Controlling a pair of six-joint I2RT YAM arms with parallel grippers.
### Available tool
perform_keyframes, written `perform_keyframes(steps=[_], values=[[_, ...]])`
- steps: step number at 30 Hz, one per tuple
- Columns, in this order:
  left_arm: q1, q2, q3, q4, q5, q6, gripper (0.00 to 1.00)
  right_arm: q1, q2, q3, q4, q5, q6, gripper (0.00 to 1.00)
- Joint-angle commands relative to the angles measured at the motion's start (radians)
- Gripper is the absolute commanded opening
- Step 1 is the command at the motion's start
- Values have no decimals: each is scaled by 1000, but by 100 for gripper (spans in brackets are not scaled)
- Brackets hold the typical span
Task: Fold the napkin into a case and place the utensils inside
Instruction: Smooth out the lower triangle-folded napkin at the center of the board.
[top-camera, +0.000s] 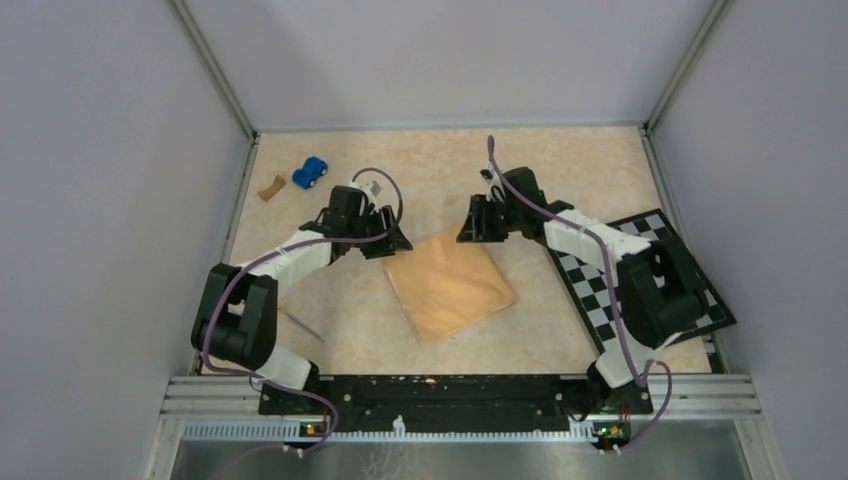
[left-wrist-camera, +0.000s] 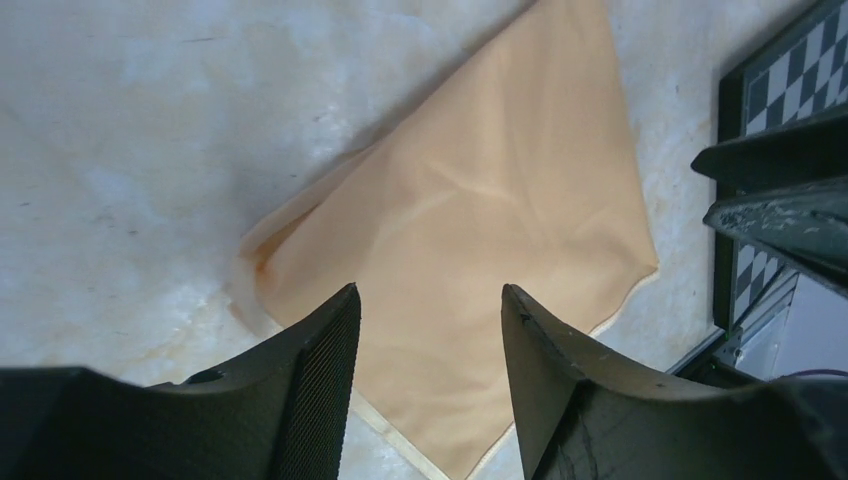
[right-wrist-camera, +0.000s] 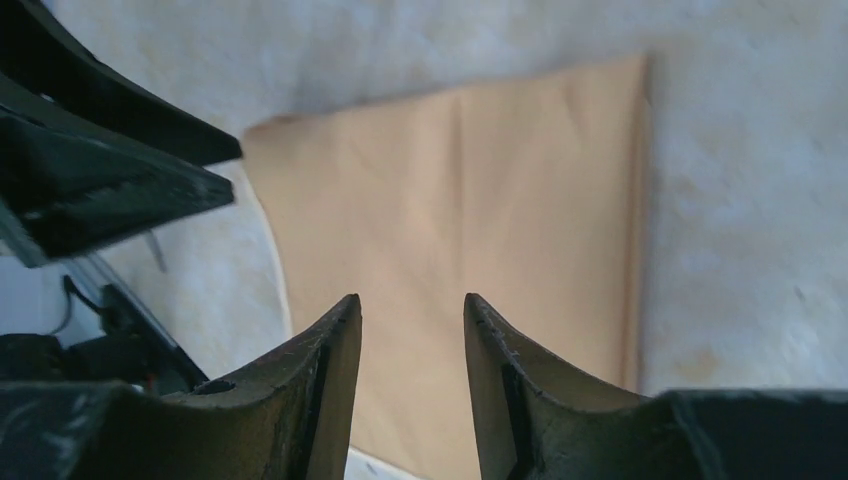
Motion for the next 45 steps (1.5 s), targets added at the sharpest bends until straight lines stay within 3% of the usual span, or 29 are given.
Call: perform_keyframes(steps=[1, 6, 10, 13, 16, 23, 26, 30, 38, 45], values=[[38, 24, -26, 70, 24, 16, 58, -31, 197, 122, 283, -293, 119, 40], [55, 55, -59, 99, 32, 28, 54, -86, 380, 156, 513, -450, 250, 35], [70, 85, -86, 100, -22, 37, 52, -131, 478, 166, 554, -483, 229, 34], [84, 87, -105, 89, -91, 46, 51, -167, 529, 192, 475, -465, 154, 34], [78, 71, -100, 69, -112, 68, 51, -173, 528, 265, 275, -389, -13, 34], [66, -32, -70, 64, 68, 23, 59, -131, 330, 281, 35, -342, -68, 38], [66, -29, -65, 103, 131, -14, 60, -104, 248, 157, 79, -404, -3, 38], [66, 37, -66, 137, 112, -24, 61, -97, 135, -68, 161, -450, 51, 38], [50, 150, -107, 169, 38, -7, 64, -200, -50, -362, 124, -257, 21, 37], [11, -4, -73, 92, 41, 15, 73, -224, -81, -380, 60, -43, -8, 37]])
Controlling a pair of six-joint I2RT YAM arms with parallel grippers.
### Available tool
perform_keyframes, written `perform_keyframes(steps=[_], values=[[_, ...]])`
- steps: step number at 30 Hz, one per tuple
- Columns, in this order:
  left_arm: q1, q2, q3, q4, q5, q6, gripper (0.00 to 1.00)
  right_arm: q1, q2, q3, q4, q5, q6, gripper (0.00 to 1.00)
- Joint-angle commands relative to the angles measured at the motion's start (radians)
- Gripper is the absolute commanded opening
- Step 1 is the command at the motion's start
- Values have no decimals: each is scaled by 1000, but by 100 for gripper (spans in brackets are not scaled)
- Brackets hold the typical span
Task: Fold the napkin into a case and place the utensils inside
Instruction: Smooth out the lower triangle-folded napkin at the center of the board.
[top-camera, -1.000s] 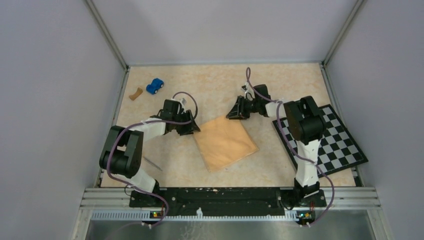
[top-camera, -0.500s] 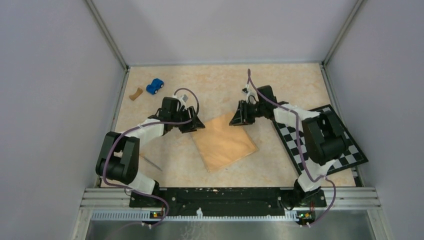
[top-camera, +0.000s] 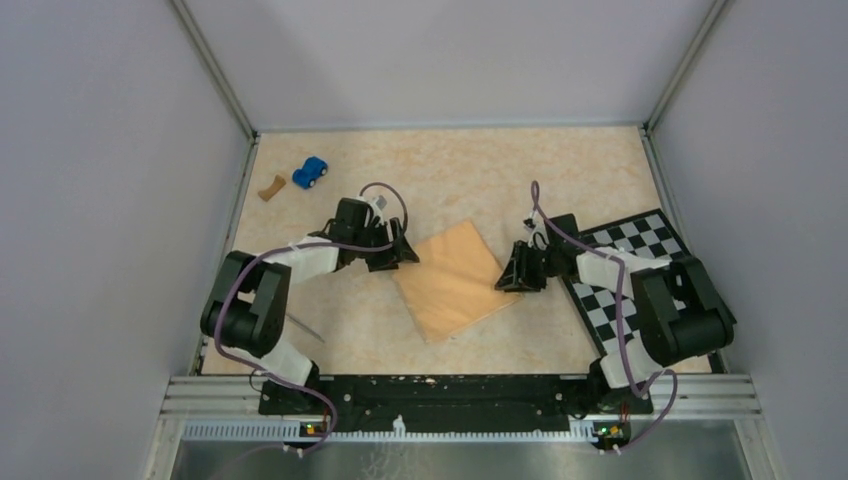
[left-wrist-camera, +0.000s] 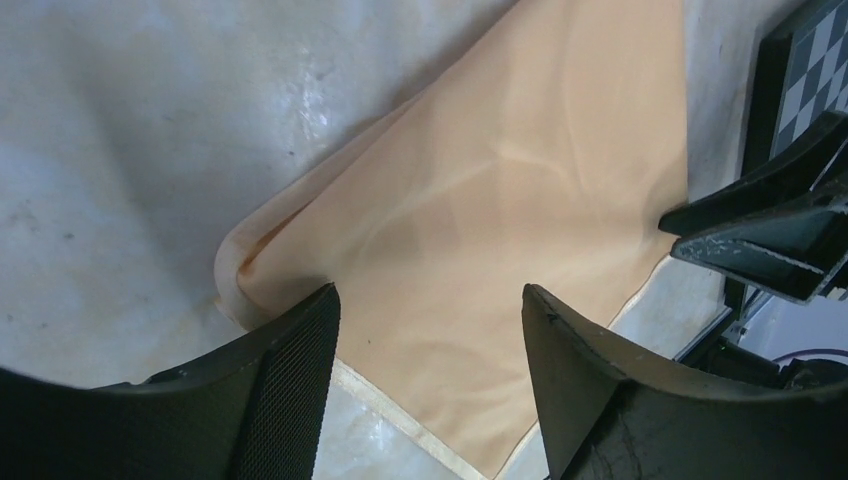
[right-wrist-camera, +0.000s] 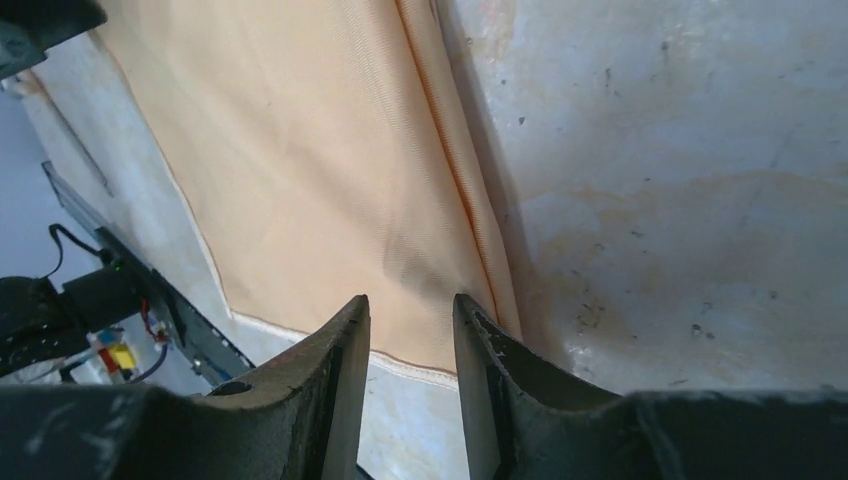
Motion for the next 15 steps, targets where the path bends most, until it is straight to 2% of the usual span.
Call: perform_keyframes(steps=[1, 4, 9, 11, 12, 15], values=[[-9, -145, 31, -83, -30, 47, 74, -5, -51, 21, -64, 216, -59, 37], [-7, -250, 74, -180, -81, 91, 77, 34, -149, 100, -168, 299, -122, 40], [50, -381, 79, -288, -145, 119, 83, 234, -243, 247, -337, 466, -200, 58], [118, -423, 59, -315, -156, 94, 86, 345, -238, 284, -368, 493, -211, 77], [150, -448, 45, -324, -160, 79, 88, 409, -223, 304, -384, 501, -216, 81], [230, -516, -8, -332, -188, 45, 92, 587, -128, 362, -430, 522, -189, 82]])
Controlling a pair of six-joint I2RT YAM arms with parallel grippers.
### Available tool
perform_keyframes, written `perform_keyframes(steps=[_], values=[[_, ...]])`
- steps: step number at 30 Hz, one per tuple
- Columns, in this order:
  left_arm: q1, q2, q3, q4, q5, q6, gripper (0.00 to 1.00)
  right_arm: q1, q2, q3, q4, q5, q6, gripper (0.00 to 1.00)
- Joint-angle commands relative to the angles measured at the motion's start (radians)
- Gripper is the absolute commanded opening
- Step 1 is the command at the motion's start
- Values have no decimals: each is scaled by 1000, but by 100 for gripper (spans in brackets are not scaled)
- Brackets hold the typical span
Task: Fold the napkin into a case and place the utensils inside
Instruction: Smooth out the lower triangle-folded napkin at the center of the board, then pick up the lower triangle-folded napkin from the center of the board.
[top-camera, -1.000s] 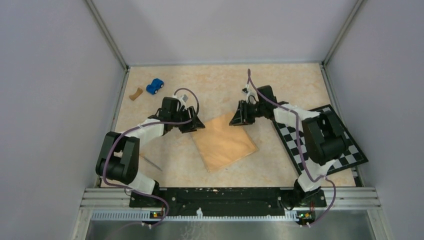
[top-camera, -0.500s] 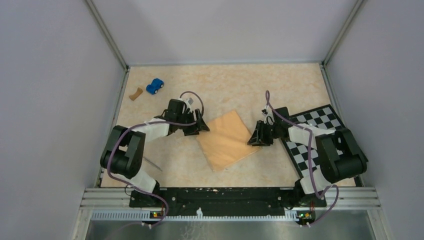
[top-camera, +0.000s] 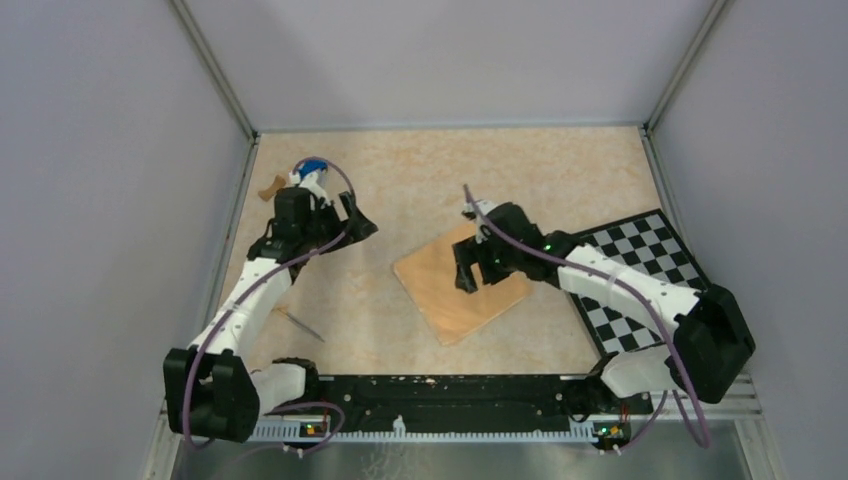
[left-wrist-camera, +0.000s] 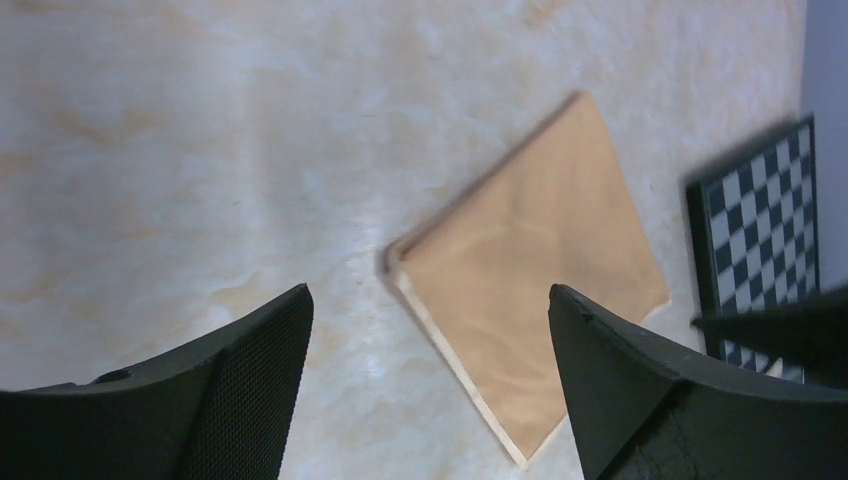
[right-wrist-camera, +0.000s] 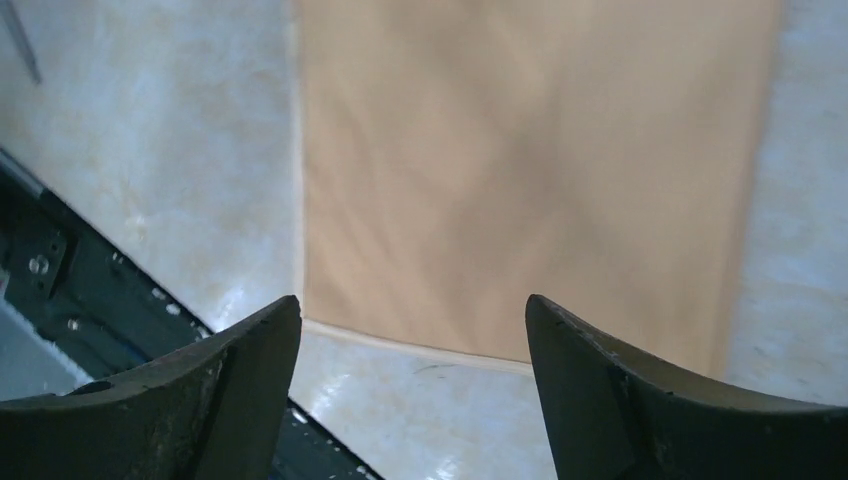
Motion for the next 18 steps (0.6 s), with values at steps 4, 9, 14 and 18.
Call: perform_keyframes(steps=[4, 9, 14, 18], values=[[160, -133, -106, -85, -74, -45, 95, 340, 231, 184, -205, 124, 32, 81], [203, -156, -147, -78, -14, -47, 96, 427, 363, 275, -255, 154, 58, 64], [213, -156, -175, -61, 22, -48, 96, 449, 446, 298, -254, 139, 75, 42], [214, -155, -193, -39, 47, -54, 96, 476, 488, 329, -269, 175, 85, 50]])
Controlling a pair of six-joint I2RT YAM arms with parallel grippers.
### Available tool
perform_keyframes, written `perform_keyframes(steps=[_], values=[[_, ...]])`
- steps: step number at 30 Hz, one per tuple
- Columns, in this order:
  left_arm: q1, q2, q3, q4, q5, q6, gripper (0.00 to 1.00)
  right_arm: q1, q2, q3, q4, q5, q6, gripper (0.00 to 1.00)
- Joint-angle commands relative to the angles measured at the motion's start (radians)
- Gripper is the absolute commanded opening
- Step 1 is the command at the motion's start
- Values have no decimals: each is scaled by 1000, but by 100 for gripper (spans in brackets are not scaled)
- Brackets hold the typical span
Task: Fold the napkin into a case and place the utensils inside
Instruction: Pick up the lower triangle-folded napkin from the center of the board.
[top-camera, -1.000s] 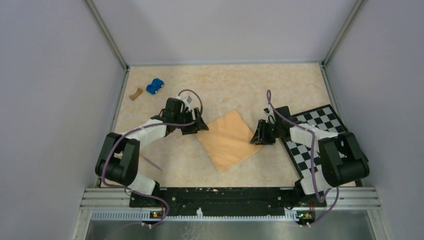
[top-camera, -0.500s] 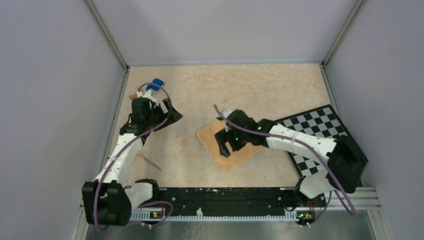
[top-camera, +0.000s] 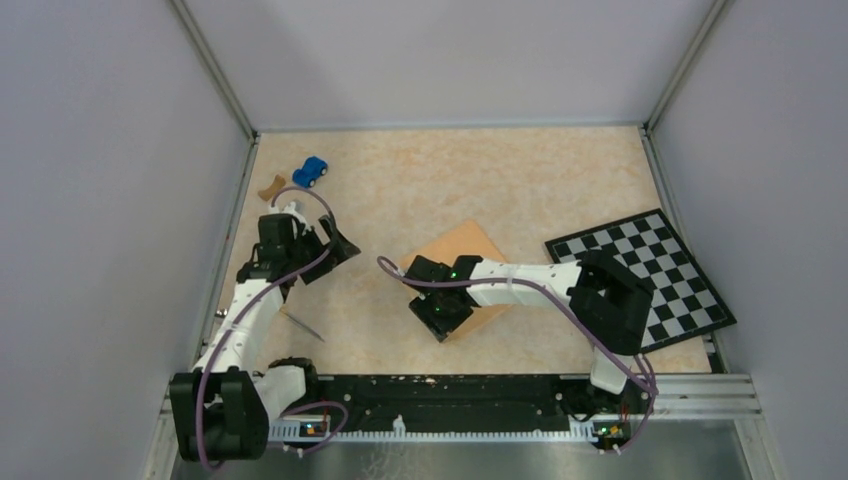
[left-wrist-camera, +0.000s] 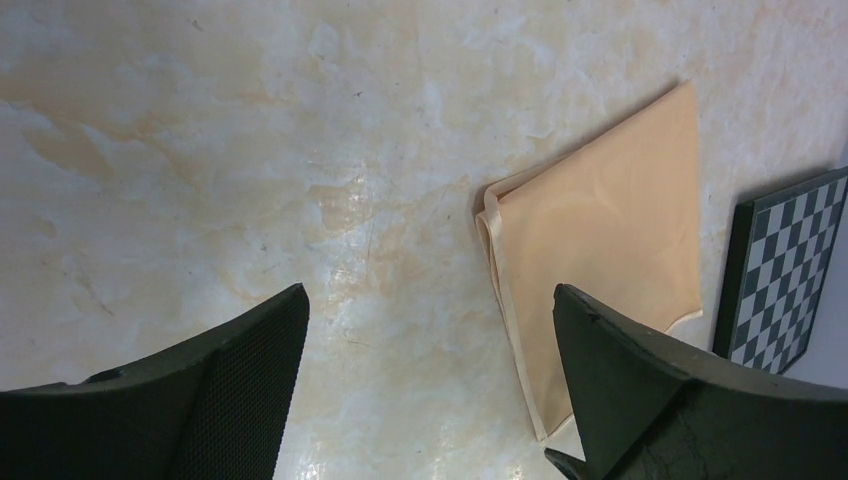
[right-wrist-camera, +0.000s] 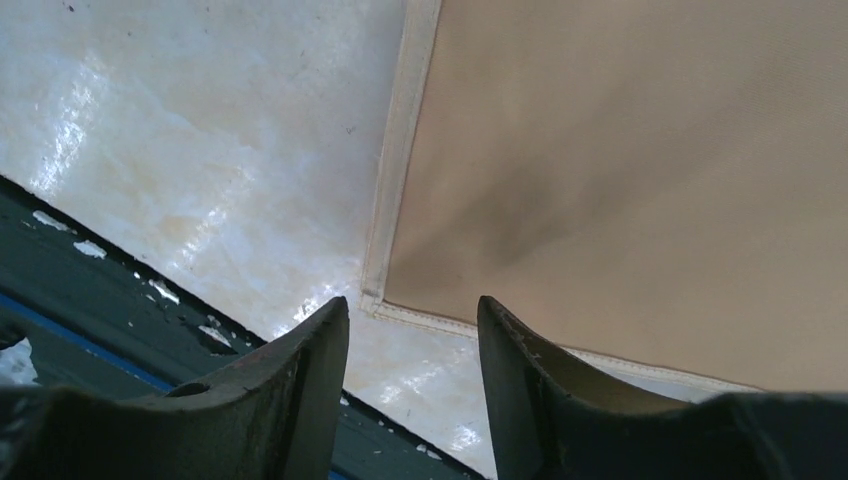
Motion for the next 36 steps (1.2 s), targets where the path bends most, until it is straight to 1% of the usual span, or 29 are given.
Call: perform_keyframes(steps=[1, 10, 12, 14, 16, 19, 21, 23, 26, 28, 31, 34, 36], values=[[6, -22, -20, 49, 47, -11, 96, 41, 38, 74, -28, 55, 20, 51], [16, -14, -31, 56, 50, 0, 96, 71, 111, 73, -34, 123, 52, 52], [19, -17, -35, 54, 39, -2, 96, 78, 136, 66, -39, 170, 64, 49], [21, -19, -39, 54, 34, -9, 96, 82, 155, 52, -31, 205, 76, 44], [24, -21, -45, 53, 33, -15, 97, 82, 153, 22, 5, 207, 83, 33], [23, -19, -53, 60, 42, -19, 97, 82, 120, -8, 52, 197, 83, 22], [22, -10, -61, 67, 56, -24, 97, 82, 88, -16, 79, 191, 71, 13], [23, 10, -66, 73, 94, -28, 99, 80, 57, -16, 99, 190, 64, 0], [21, 60, -82, 110, 181, -68, 99, 61, -3, -38, 163, 130, 58, 0], [15, 92, -104, 155, 246, -114, 99, 36, -54, -76, 220, 58, 64, 0], [-20, 126, -171, 283, 318, -225, 99, -10, -127, -145, 306, -58, 83, 0], [-104, 168, -223, 447, 321, -355, 99, -52, -185, -220, 397, -154, 101, 0], [-164, 202, -239, 543, 287, -428, 99, -75, -208, -254, 424, -191, 108, 0]])
